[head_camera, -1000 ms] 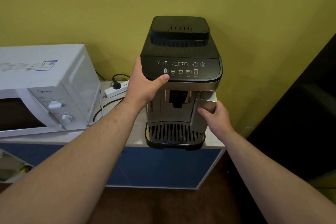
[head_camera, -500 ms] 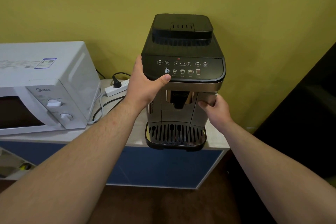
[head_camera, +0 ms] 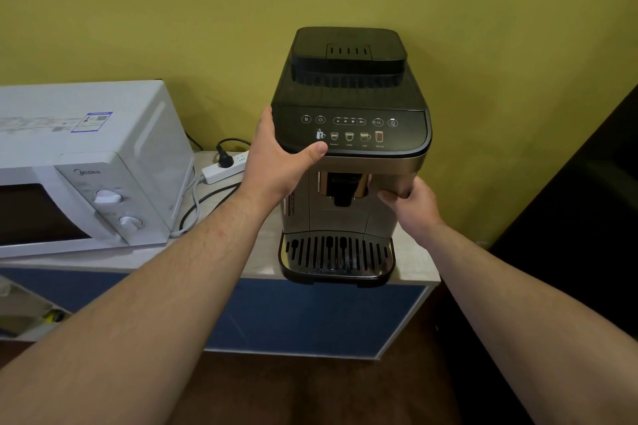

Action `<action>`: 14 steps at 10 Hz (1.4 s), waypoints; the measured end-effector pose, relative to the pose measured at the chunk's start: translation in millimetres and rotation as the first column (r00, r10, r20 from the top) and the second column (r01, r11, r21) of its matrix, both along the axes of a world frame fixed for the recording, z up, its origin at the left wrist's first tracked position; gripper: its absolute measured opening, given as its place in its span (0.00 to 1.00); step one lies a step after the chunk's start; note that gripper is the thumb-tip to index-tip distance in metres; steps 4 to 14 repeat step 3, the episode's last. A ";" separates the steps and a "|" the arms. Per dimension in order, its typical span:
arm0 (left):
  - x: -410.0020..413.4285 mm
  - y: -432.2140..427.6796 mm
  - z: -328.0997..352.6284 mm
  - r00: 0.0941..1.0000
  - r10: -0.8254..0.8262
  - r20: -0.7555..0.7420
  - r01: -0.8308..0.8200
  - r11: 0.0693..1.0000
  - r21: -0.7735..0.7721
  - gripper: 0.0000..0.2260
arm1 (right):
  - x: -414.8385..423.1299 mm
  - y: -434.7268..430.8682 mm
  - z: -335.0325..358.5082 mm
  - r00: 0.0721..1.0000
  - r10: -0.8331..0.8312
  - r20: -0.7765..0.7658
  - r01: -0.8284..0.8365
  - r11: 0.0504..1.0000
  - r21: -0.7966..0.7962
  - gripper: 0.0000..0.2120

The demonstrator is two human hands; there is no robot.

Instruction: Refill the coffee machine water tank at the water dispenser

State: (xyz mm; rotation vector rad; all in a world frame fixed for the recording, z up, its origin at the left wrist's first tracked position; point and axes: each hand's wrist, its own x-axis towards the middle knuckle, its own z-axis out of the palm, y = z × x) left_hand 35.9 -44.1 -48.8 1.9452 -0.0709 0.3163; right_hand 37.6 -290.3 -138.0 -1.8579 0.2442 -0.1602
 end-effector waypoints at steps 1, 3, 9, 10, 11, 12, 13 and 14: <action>0.2 0.3 0.8 1.000 -0.008 -0.011 0.008 1.000 -0.013 0.51 | -0.1 -2.6 2.5 1.000 0.007 0.006 -0.007 1.000 0.011 0.16; 1.0 1.0 -0.1 1.000 -0.001 0.004 0.001 1.000 -0.017 0.51 | 1.3 -7.7 8.9 0.996 0.044 -0.081 -0.050 0.996 -0.080 0.18; 1.0 1.0 -0.1 1.000 -0.001 0.004 0.001 1.000 -0.017 0.51 | 1.3 -7.7 8.9 0.996 0.044 -0.081 -0.050 0.996 -0.080 0.18; 1.0 1.0 -0.1 1.000 -0.001 0.004 0.001 1.000 -0.017 0.51 | 1.3 -7.7 8.9 0.996 0.044 -0.081 -0.050 0.996 -0.080 0.18; 1.0 1.0 -0.1 1.000 -0.001 0.004 0.001 1.000 -0.017 0.51 | 1.3 -7.7 8.9 0.996 0.044 -0.081 -0.050 0.996 -0.080 0.18; 1.0 1.0 -0.1 1.000 -0.001 0.004 0.001 1.000 -0.017 0.51 | 1.3 -7.7 8.9 0.996 0.044 -0.081 -0.050 0.996 -0.080 0.18; 1.0 1.0 -0.1 1.000 -0.001 0.004 0.001 1.000 -0.017 0.51 | 1.3 -7.7 8.9 0.996 0.044 -0.081 -0.050 0.996 -0.080 0.18; 1.0 1.0 -0.1 1.000 -0.001 0.004 0.001 1.000 -0.017 0.51 | 1.3 -7.7 8.9 0.996 0.044 -0.081 -0.050 0.996 -0.080 0.18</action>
